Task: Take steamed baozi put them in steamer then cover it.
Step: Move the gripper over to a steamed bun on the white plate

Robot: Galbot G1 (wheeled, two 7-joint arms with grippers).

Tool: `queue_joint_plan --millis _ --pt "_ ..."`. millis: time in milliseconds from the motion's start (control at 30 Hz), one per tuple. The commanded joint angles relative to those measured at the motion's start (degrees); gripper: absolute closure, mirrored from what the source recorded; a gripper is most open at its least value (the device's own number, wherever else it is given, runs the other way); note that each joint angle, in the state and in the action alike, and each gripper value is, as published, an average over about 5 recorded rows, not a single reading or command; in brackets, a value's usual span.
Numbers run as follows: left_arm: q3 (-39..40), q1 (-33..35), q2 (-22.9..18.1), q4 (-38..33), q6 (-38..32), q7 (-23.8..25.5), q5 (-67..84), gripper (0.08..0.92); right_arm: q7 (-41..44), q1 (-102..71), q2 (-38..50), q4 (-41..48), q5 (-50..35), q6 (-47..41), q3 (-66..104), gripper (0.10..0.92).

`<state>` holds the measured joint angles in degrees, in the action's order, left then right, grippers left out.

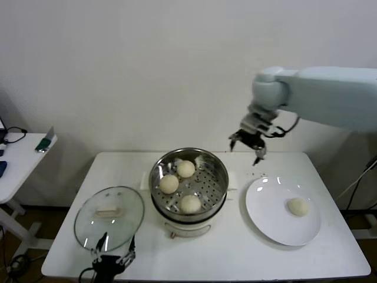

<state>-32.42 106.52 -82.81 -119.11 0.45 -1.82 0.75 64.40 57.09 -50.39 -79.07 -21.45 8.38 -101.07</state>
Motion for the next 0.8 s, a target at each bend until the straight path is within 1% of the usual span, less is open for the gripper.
queue_joint_plan --millis 33,200,367,600,800 --pt "0.02 -0.2 -0.24 0.02 0.09 0.05 -0.11 0.177 -0.78 -8.17 17.98 6.26 4.36 -7.23 -1.93 0.203" --pt "-0.39 0.0 -0.42 0.11 -0.27 0.12 -0.26 0.177 -1.89 -20.92 22.5 8.85 11.04 -8.83 7.82 0.203" --pt "-0.66 0.17 -0.88 0.17 -0.27 0.19 -0.47 0.177 -3.38 -35.45 23.87 11.52 15.66 -10.75 20.22 0.203" --pt "-0.66 0.14 -1.52 0.66 -0.12 0.23 -0.9 0.177 -5.49 -48.22 21.89 15.57 18.96 -12.75 33.65 0.203" --pt "-0.9 0.04 -1.58 0.78 0.01 0.24 -0.87 0.177 -6.76 -51.47 18.88 18.55 19.82 -12.93 37.56 0.203"
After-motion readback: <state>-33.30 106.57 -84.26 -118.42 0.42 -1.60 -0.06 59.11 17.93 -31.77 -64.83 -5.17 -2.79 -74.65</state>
